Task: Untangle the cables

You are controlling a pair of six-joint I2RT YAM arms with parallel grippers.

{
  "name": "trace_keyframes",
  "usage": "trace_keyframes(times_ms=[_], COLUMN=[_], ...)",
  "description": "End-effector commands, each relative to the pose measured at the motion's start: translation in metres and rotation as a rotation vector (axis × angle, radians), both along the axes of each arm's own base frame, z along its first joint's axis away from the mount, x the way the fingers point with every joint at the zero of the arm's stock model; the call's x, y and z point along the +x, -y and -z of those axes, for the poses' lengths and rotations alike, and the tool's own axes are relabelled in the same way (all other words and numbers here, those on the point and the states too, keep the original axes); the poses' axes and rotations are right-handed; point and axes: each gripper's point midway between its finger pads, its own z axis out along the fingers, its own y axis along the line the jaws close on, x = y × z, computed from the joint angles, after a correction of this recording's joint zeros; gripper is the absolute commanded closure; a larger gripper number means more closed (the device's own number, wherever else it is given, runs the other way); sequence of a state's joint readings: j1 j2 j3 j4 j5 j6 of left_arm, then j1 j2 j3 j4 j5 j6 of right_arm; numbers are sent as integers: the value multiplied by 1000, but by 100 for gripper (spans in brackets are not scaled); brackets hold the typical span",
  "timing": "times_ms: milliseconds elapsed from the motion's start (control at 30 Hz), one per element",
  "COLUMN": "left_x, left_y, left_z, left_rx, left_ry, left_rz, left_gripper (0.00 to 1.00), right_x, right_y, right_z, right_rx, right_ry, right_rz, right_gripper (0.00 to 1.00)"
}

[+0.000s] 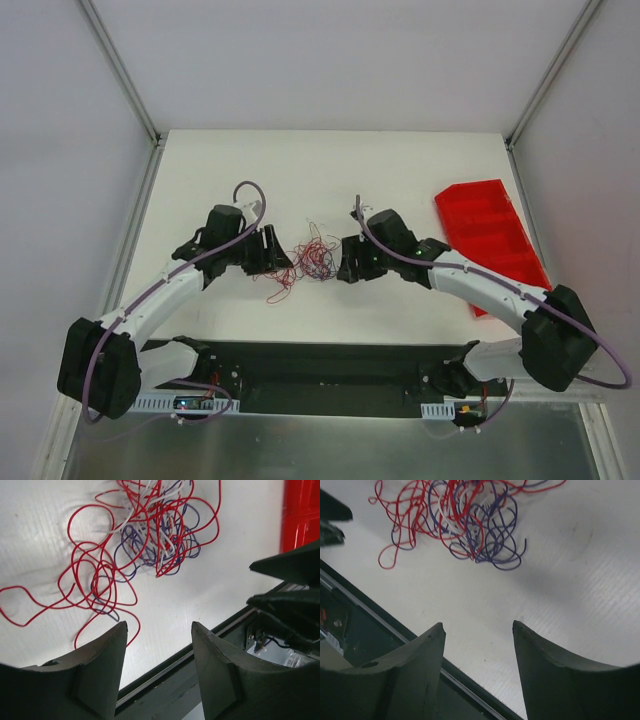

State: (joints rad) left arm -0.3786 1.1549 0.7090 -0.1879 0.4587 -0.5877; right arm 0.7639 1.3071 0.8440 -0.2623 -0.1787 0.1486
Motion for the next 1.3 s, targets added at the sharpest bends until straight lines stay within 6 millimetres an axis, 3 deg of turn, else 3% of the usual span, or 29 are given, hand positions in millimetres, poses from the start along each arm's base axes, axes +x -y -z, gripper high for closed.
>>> trace_keyframes(times_ms=[0,100,167,400,500,567,800,900,1033,1267], left_x=[-6,-1,6,30,36,38,49,51,48,39], left_y=[-5,7,12,33,39,41,45,46,39,32], left_z=[-7,-18,-18,-8,-3,-3,-3,-2,-2,-2], left_rx=[3,-32,-27,-7,-1,-3,8,10,29,35], left_ry=[44,57,49,-1,-19,-21,-14,-18,4,12], left_rz=[1,52,56,90,95,93,83,78,65,49], left_gripper=[48,32,32,52,53,47,16,16,20,18], right_x=[43,58,66,80,91,103,132,143,155,148], right_y=[-43,-59,-65,-70,-65,-60,-66,-76,-83,-94], right_z=[-41,-49,-50,-40,-38,-40,-41,-43,-41,-42], right_rx=[138,173,172,152,156,155,96,91,74,130], right_ry=[91,101,103,68,63,53,130,154,155,120], right_rz=[56,66,69,69,73,69,-99,-154,-176,-217], right_gripper=[46,55,57,57,52,44,44,45,56,57])
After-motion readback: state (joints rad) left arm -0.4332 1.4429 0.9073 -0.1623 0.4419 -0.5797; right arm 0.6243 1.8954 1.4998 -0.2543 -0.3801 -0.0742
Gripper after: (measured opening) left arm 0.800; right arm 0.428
